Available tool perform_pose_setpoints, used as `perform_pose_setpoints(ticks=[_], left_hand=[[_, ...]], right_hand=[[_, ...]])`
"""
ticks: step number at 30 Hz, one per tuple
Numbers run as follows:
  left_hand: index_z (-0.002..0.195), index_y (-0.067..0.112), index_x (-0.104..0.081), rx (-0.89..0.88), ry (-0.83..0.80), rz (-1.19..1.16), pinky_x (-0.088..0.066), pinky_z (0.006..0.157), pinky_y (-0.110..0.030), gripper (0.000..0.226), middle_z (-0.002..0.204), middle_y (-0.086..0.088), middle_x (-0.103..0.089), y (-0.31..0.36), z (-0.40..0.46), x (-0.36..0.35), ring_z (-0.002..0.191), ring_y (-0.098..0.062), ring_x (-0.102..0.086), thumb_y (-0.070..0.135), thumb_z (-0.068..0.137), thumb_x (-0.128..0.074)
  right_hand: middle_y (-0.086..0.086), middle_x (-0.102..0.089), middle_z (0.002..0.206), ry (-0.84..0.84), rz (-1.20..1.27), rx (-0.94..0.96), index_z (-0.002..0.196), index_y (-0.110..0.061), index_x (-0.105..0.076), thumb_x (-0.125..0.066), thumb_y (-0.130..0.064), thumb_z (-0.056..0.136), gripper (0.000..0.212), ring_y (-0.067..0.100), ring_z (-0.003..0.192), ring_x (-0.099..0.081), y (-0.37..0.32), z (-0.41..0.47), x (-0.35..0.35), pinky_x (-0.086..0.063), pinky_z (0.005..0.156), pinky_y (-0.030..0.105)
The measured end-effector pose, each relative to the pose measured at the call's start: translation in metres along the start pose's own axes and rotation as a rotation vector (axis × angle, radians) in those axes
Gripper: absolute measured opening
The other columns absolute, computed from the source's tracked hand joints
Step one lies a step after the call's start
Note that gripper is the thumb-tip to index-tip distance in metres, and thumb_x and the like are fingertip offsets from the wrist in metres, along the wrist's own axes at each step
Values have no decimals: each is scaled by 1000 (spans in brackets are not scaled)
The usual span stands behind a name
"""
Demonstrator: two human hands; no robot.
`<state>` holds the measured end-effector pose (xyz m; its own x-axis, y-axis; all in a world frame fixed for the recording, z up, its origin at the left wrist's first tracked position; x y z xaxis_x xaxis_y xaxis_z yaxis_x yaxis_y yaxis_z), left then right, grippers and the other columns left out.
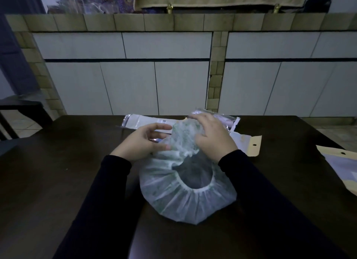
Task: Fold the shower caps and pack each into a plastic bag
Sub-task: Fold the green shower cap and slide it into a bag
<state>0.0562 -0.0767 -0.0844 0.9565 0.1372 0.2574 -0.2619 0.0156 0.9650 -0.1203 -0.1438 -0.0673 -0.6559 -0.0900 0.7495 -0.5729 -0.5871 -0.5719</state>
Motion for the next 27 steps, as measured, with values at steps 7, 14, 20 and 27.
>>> perform_pose_setpoints(ticks=[7,14,20,27], left_hand=[[99,15,-67,-66,-39,70,-53,75,-18,24,87,-3,-71,-1,1,-12,76,-6,-64,-4,84,-66],[74,19,-72,1,-26,263,-46,73,-18,44,73,11,-70,1,-4,-13,71,-3,-64,62,65,-77],[81,15,-68,-19,116,384,-44,68,-16,7,65,11,-66,-9,4,-10,60,-1,-57,18,82,-74],[79,22,-69,-107,429,301,-41,56,-9,12,74,2,-68,-10,7,2,61,-8,-57,32,86,-69]], right_hand=[[3,-50,123,-28,-128,-40,115,-25,-55,-54,-33,91,26,22,118,-45,11,5,-4,-36,102,43],[4,-56,104,80,-192,-294,91,-18,-56,-49,-18,81,11,28,105,-51,21,-1,2,-40,97,43],[5,-58,122,-39,-85,-22,117,-19,-56,-47,-8,87,33,26,118,-48,24,6,-14,-35,102,43],[7,-60,82,108,107,-113,91,-5,-57,-40,-28,102,31,24,83,-55,35,2,-10,-30,65,29]])
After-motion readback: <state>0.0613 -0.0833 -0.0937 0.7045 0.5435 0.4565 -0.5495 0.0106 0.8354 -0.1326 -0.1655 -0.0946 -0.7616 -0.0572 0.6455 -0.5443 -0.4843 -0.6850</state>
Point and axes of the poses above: each hand's wrist, its own z-axis towards the middle knuckle, its own x-axis out of the back of the hand, y = z × x, the point moved 3 cm from there along z, towards the middle knuckle
